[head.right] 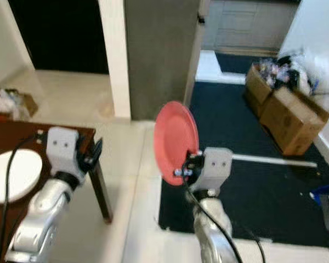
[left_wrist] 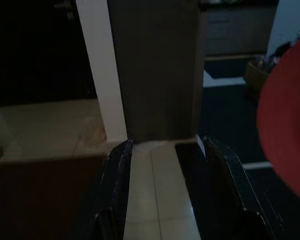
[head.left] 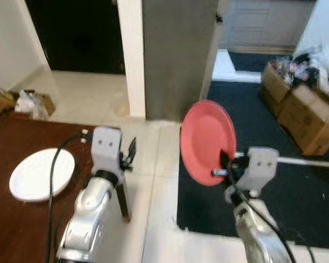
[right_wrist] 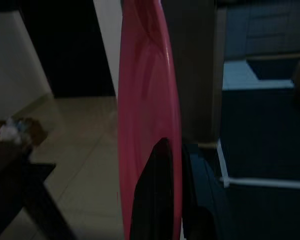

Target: Setting the table

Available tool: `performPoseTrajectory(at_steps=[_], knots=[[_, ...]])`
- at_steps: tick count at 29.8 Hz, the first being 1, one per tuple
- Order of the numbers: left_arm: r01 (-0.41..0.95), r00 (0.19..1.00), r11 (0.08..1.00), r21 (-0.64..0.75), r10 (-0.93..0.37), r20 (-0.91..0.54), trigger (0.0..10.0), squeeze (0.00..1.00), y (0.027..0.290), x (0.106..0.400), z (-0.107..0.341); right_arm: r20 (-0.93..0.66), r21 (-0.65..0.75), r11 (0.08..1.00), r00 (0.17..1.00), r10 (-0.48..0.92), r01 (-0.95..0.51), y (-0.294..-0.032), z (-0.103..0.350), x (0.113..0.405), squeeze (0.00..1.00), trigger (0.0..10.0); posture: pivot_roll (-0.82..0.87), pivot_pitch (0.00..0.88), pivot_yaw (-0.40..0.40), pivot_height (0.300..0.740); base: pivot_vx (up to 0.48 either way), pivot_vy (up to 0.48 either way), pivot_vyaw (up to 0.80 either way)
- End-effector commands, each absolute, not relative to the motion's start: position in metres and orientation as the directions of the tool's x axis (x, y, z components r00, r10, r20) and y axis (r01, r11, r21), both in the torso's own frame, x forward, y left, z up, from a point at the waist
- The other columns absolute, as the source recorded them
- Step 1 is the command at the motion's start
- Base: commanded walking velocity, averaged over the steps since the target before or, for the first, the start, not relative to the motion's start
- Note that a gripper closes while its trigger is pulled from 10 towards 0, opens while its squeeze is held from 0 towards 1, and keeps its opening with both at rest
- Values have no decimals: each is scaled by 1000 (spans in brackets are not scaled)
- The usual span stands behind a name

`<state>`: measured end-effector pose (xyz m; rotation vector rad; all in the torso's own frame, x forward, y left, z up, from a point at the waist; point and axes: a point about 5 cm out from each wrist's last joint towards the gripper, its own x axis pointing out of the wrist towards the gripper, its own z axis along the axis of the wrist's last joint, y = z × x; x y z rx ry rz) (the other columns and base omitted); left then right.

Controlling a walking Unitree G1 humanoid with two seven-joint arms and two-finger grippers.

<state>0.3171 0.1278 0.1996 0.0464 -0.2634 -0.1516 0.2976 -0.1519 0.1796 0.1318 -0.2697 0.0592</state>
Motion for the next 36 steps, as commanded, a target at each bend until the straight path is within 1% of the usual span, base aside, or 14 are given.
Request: performPoseTrajectory(at_steps=[1,5,6,10,12,16,19,25,29,33,36], knots=[[126,962,989,77,-141,234,10000,0,134,316,195,272,121,988,961,55,-91,-147,180,297,0,10000,89,82,72,740,480,0,0],[125,962,989,77,-140,235,10000,0,134,317,195,281,123,987,957,68,-106,-146,182,297,0,10000,90,83,72,740,480,0,0],[125,961,989,79,-140,239,10000,0,134,316,196,291,136,980,951,104,-149,-142,186,298,0,10000,91,83,72,740,480,0,0],[127,960,989,78,-142,240,10000,0,134,315,196,301,161,965,942,152,-207,-137,189,297,0,10000,91,83,72,740,414,0,0],[143,958,987,71,-156,241,10000,0,133,313,198,306,193,945,931,197,-264,-132,192,297,0,10000,92,85,70,740,0,0,0],[180,951,982,61,-190,244,10000,0,133,310,201,308,233,925,925,224,-301,-129,193,296,0,10000,95,86,69,740,0,0,0],[245,943,969,27,-245,226,10000,0,130,306,201,308,264,910,922,235,-320,-127,193,295,0,10000,96,88,69,740,0,0,0],[312,932,950,-24,-302,199,10000,0,123,302,204,303,289,895,920,250,-339,-126,194,294,0,10000,96,91,70,740,0,0,0],[309,934,950,-43,-295,200,10000,0,122,303,206,299,290,897,922,246,-334,-126,194,295,0,10000,95,91,70,740,0,0,773],[297,941,954,-52,-282,187,10000,0,124,305,209,302,322,885,922,241,-336,-127,195,295,0,10000,96,88,70,740,0,0,792],[291,945,956,-35,-281,169,10000,0,126,305,210,303,327,881,921,245,-342,-126,196,295,0,10000,97,86,71,740,0,0,788]])
